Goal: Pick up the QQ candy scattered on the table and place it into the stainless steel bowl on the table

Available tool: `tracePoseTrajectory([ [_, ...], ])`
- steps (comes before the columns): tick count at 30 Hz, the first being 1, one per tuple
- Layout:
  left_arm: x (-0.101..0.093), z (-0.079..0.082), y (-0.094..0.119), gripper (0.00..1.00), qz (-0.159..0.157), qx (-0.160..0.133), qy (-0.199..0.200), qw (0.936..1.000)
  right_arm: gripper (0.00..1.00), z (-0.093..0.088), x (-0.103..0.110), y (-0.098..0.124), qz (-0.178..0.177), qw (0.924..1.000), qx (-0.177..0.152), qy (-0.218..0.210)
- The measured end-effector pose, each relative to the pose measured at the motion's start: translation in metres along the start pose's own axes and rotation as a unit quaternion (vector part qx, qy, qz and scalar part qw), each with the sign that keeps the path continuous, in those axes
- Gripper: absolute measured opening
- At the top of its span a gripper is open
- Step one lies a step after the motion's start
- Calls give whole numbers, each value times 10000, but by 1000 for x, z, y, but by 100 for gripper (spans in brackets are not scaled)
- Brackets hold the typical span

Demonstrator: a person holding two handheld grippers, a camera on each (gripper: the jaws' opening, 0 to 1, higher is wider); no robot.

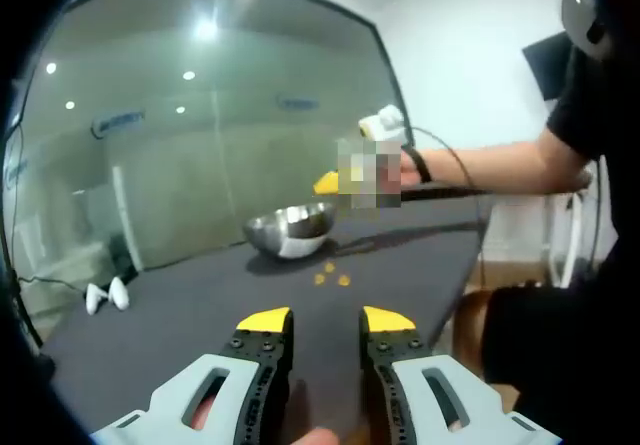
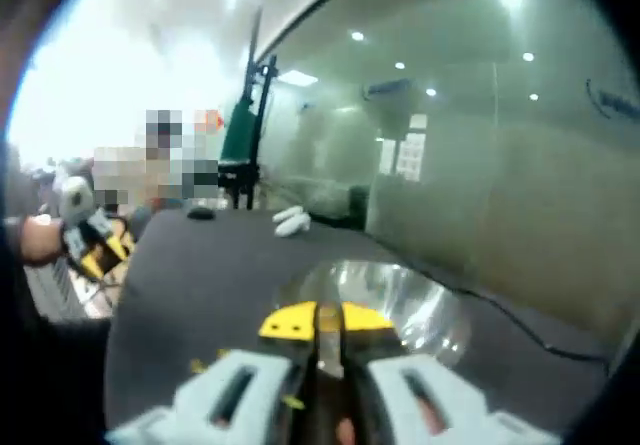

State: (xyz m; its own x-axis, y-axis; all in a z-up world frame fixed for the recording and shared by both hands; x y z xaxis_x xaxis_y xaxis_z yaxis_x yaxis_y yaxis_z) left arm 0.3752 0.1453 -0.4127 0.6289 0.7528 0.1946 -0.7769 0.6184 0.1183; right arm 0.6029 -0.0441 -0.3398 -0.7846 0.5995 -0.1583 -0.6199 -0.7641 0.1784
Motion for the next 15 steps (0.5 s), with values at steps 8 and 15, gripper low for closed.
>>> tracePoseTrajectory([
  [8, 3, -3, 3, 28, 62, 48, 11, 10000, 9, 9, -35, -22, -301, 9994, -18, -181],
  [15, 6, -5, 1, 28, 69, 64, 25, 10000, 9, -2, -38, -34, -303, 9993, 108, -194],
])
Point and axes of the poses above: the point that each gripper's makers call its tool centre point, and the gripper's own axes: y roughly backward along the fingers, x roughly to its left, z roughly out of its top, the point moved 1 cm from there along y, roughly backward along the fingers, and after that the axes turned 1 degree about z, right-handed, at the moved point
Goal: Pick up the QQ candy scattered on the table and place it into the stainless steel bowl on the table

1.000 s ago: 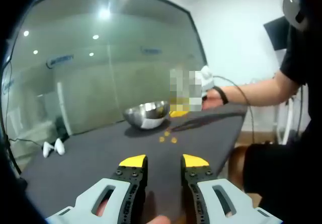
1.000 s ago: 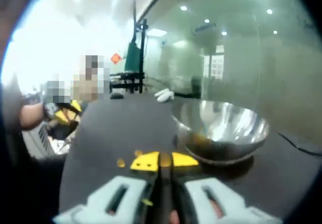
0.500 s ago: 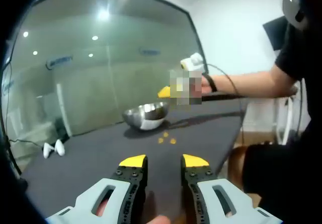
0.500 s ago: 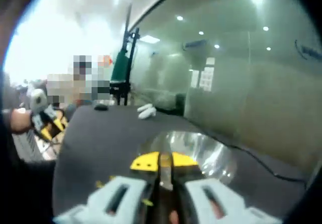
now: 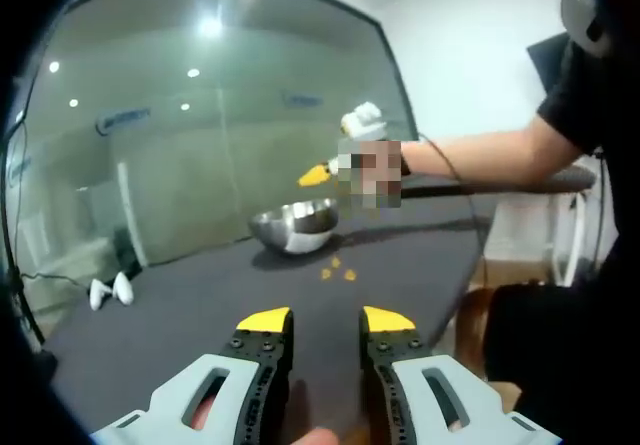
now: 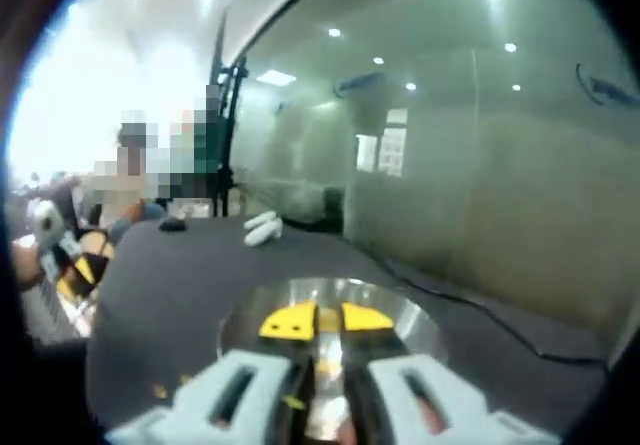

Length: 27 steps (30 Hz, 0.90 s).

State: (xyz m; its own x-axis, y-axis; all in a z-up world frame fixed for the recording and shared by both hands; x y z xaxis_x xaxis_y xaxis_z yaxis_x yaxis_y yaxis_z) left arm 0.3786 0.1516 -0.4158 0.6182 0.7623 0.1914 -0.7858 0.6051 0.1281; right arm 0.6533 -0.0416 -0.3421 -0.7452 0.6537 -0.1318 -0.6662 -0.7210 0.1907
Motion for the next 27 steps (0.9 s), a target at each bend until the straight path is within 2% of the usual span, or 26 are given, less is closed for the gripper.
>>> tracePoseTrajectory([
  [3, 1, -1, -1, 28, -2, 17, 12, 10000, 10, -2, -3, -1, -28, 10000, 0, -1],
  [6, 1, -1, -2, 28, -11, 21, 11, 10000, 19, -3, -4, 0, 30, 9999, -57, -88],
  [15, 2, 3, -5, 28, -28, -43, 64, 10000, 16, -11, -9, 8, -62, 9998, -35, -192],
  [27, -2, 6, -5, 28, -79, -65, 42, 9999, 16, -16, 8, 12, 77, 9999, -2, -126],
])
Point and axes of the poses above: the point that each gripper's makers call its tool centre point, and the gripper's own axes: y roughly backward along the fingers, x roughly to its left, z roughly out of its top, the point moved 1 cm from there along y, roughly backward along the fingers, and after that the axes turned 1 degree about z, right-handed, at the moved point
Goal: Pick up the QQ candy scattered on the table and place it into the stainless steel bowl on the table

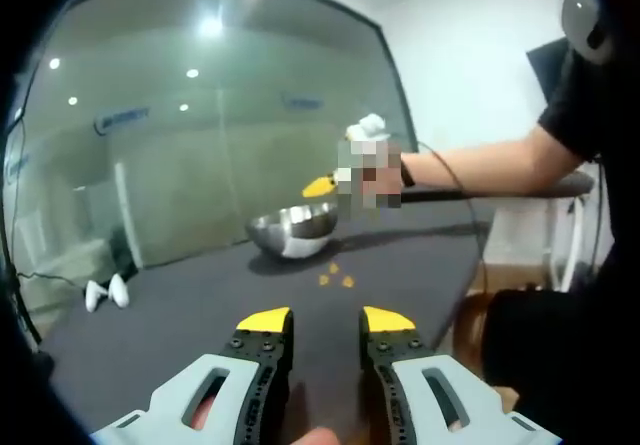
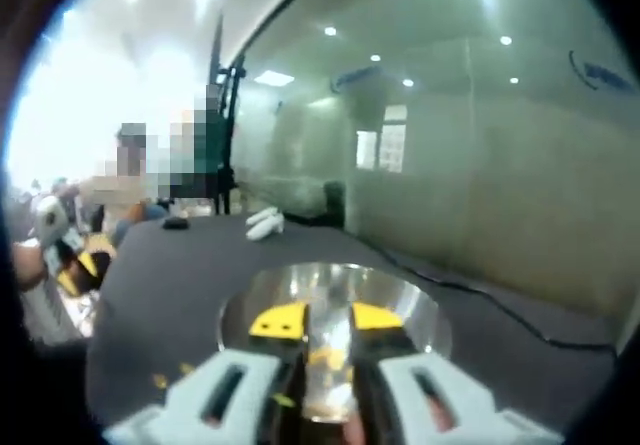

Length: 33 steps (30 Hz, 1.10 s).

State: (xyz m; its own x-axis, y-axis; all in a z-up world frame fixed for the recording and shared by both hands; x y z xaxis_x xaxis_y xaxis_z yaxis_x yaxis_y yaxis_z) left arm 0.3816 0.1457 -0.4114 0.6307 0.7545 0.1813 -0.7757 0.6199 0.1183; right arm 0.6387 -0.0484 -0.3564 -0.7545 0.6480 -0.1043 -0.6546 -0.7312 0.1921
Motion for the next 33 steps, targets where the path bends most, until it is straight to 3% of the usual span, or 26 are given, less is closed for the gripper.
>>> tracePoseTrajectory([
  [15, -4, 2, -2, 28, -56, -63, 35, 10000, 16, -11, 37, 42, 293, 9991, -280, -77],
  [18, -4, 2, -2, 28, -65, -68, 38, 9999, 16, -21, 55, 52, 515, 9979, -322, -245],
  [22, -4, 3, -2, 28, -69, -81, 59, 9999, 16, -39, 73, 62, 677, 9976, -149, -1],
  [33, -8, 4, -3, 28, -106, -98, 47, 9999, 17, -67, 97, 74, 1008, 9949, -4, -9],
])
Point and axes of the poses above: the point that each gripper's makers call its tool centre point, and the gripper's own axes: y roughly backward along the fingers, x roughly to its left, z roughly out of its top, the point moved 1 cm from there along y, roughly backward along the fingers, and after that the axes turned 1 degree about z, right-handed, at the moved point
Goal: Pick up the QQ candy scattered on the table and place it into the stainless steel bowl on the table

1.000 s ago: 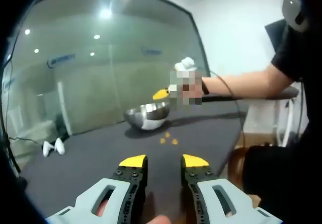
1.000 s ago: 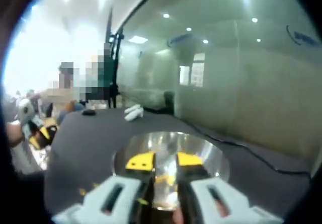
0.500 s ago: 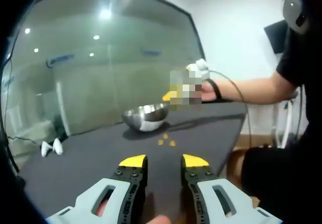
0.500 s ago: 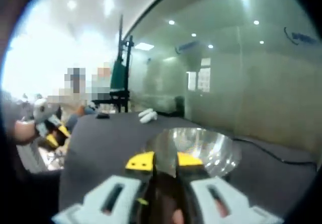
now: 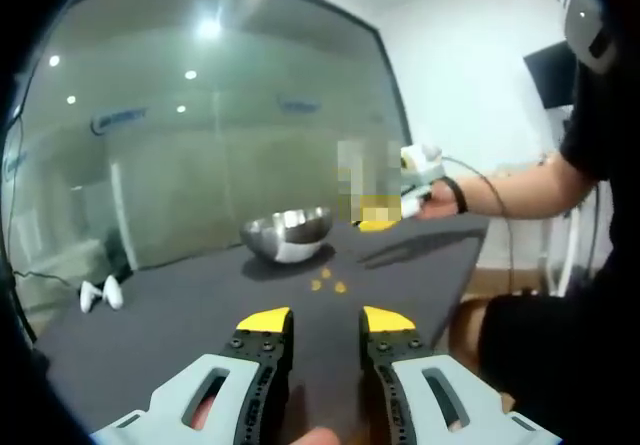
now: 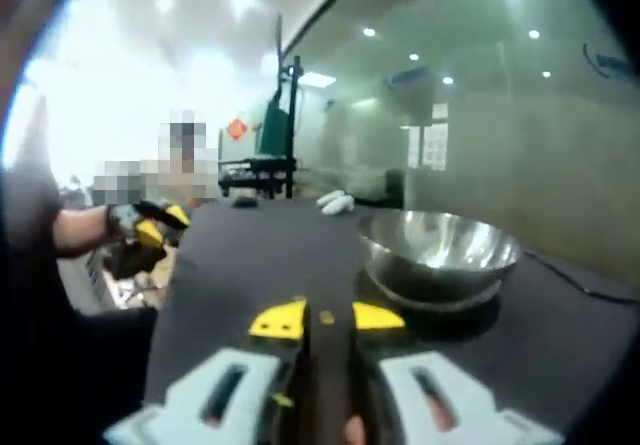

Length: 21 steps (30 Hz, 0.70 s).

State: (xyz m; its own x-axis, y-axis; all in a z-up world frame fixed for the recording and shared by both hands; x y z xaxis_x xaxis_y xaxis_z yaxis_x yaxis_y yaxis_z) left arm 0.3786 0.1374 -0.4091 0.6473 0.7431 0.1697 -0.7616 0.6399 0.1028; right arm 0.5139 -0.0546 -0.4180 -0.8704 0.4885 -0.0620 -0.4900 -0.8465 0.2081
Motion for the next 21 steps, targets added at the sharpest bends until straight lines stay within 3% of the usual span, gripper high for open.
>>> tracePoseTrajectory([
  [21, 3, -6, 11, 28, 98, 23, 61, 9999, 17, -23, 0, -47, 206, 9990, 389, 3],
])
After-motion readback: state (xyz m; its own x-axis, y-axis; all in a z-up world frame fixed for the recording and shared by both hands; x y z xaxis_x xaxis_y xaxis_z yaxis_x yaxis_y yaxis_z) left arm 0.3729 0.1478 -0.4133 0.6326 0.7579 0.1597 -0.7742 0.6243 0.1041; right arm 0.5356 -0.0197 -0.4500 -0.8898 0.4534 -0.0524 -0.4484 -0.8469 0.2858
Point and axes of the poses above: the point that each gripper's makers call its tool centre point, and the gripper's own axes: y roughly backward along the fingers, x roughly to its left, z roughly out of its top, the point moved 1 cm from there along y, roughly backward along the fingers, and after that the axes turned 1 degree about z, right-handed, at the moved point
